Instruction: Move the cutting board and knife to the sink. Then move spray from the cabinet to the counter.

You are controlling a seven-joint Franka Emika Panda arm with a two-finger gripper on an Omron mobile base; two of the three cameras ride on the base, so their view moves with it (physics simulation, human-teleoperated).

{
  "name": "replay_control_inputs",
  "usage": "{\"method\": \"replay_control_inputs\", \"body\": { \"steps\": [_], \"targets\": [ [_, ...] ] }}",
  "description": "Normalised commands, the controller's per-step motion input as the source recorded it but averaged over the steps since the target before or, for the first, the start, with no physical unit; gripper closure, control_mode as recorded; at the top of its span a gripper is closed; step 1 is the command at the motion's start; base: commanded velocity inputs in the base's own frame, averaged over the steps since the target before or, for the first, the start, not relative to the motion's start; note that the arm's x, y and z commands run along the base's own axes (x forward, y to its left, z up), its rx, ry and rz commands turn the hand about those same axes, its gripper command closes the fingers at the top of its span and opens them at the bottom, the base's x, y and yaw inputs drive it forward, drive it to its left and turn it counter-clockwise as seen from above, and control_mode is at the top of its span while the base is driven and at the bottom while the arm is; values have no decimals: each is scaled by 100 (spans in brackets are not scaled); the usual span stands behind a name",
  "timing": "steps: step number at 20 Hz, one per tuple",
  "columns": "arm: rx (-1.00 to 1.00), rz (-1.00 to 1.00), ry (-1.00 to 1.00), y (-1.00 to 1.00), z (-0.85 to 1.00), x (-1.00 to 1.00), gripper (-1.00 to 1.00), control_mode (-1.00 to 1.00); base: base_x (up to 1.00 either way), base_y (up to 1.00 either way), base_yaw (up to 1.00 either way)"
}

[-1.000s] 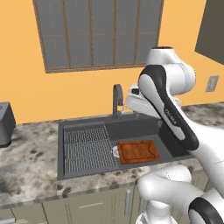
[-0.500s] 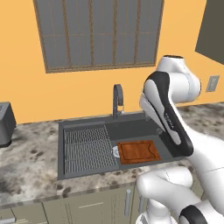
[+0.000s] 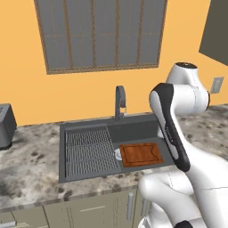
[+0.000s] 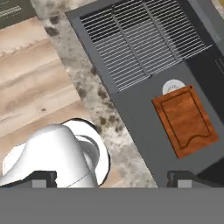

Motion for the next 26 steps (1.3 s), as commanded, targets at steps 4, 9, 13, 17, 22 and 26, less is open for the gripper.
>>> {"method": "replay_control_inputs", "body": {
  "steps": [4, 9, 13, 17, 22, 26],
  "targets": [
    [0, -100, 4, 0, 0, 0, -100, -100, 0, 0, 0],
    [0, -97, 7, 0, 0, 0, -100, -100, 0, 0, 0],
    [0, -87, 8, 1, 0, 0, -100, -100, 0, 0, 0],
    [3, -61, 6, 0, 0, 3, -100, -100, 0, 0, 0],
    [2, -11, 4, 0, 0, 0, -100, -100, 0, 0, 0],
    [3, 0, 0, 0, 0, 0, -100, -100, 0, 0, 0]
  ]
}}
